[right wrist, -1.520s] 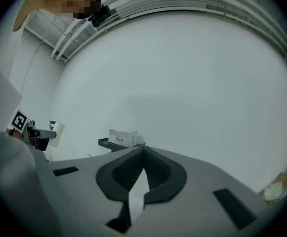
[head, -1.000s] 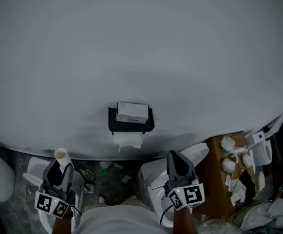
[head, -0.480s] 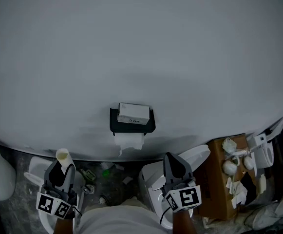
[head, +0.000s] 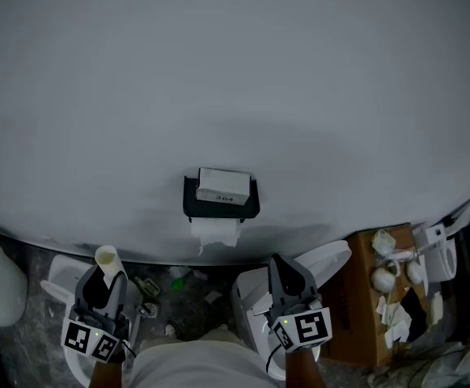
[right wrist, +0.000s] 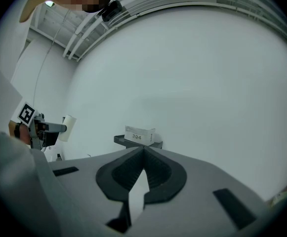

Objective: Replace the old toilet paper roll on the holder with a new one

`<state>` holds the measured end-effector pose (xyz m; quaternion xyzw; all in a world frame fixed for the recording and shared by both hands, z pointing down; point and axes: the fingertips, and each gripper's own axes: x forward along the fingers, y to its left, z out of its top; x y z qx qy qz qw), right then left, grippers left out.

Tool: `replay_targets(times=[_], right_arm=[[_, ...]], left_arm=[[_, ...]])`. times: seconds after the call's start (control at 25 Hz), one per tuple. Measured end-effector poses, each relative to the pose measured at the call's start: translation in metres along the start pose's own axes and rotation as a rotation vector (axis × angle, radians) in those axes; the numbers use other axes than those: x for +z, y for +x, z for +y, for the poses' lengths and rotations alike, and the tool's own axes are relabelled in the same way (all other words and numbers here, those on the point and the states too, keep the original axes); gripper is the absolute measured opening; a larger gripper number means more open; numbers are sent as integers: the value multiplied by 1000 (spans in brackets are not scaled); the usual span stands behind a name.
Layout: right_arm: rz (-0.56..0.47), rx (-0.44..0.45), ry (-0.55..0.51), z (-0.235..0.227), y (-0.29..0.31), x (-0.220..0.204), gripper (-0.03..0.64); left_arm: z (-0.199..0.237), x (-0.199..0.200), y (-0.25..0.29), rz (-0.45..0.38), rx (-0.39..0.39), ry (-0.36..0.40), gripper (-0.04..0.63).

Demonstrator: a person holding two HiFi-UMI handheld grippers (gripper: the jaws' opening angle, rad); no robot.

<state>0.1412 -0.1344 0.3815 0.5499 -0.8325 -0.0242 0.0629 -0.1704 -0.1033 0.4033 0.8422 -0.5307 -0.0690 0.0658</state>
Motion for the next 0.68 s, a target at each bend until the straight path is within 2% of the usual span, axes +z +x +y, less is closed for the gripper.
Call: replay_targets(times=[0.68], right_arm=[[4, 32, -15, 6, -7, -1, -2]], left_arm=[[-8, -3, -13, -1, 23, -6, 184]])
